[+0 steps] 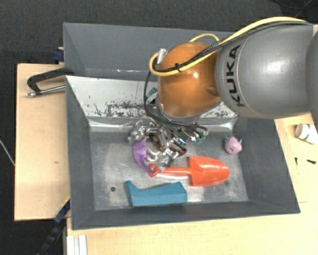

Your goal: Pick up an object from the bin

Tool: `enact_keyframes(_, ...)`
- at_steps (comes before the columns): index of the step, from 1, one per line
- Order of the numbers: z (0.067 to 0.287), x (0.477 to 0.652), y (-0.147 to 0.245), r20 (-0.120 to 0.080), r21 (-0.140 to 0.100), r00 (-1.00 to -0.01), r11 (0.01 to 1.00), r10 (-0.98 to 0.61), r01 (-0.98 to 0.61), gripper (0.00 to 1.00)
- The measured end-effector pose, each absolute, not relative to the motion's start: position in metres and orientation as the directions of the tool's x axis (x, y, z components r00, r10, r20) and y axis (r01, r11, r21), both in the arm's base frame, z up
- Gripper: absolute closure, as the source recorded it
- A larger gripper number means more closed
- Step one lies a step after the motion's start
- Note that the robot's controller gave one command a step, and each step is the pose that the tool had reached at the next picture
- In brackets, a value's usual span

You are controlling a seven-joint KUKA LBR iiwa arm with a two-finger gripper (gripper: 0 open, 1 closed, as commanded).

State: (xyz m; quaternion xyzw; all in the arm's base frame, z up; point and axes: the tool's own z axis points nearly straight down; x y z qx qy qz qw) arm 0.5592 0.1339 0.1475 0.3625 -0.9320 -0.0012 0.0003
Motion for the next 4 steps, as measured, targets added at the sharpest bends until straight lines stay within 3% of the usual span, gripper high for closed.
enact_keyframes(1, 0.150, 0.556, 0.128, -0.001, 0.002, -0.709, 0.709, -0.706, -0.706, 0.00)
enact_keyframes(2, 0.188, 0.552, 0.107, -0.001, 0.002, -0.581, 0.581, -0.814, -0.814, 0.00)
enact_keyframes(3, 0.179, 0.538, 0.094, -0.013, -0.012, -0.560, 0.560, -0.829, -0.829, 0.00)
enact_keyframes(4, 0.130, 0.538, 0.075, -0.002, -0.001, -0.414, 0.414, -0.910, -0.910, 0.00)
